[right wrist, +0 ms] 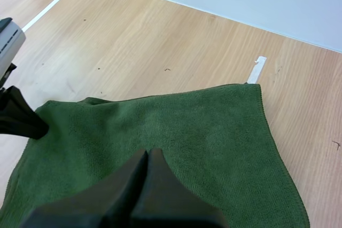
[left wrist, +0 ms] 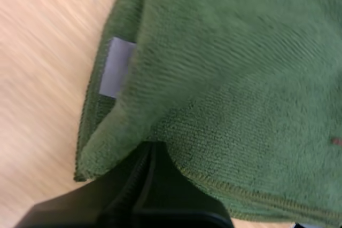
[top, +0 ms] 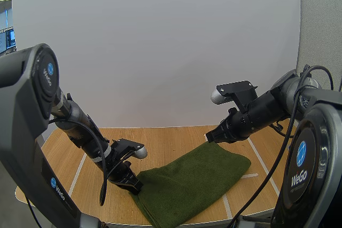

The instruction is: Fold the towel

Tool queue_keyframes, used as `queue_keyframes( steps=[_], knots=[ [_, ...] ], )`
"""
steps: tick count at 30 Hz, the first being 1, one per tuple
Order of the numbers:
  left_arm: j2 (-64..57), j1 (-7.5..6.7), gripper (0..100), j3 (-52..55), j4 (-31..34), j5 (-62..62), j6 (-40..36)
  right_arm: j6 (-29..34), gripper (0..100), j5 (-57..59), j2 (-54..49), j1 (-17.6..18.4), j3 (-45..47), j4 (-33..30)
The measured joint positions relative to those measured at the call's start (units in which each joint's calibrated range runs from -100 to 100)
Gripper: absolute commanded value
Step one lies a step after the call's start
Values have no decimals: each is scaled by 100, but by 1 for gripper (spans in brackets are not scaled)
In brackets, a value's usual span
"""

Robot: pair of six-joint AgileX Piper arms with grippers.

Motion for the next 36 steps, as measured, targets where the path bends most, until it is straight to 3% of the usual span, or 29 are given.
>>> queue_keyframes(
  steps=[10,17,20,28,36],
  knots=[
    [639,-9,0,-847,-206,-516,34,172,0,37,0,0,0,-215],
    [920,-19,0,-1316,211,-1168,-244,223,0,55,0,0,0,-291],
    [999,18,0,-1485,294,-1222,-308,223,0,55,0,0,0,-291],
    [1294,298,0,-2293,820,-2235,-373,223,0,55,0,0,0,-291],
    [1310,317,0,-2678,818,-1788,-421,223,0,55,0,0,0,-291]
  ],
)
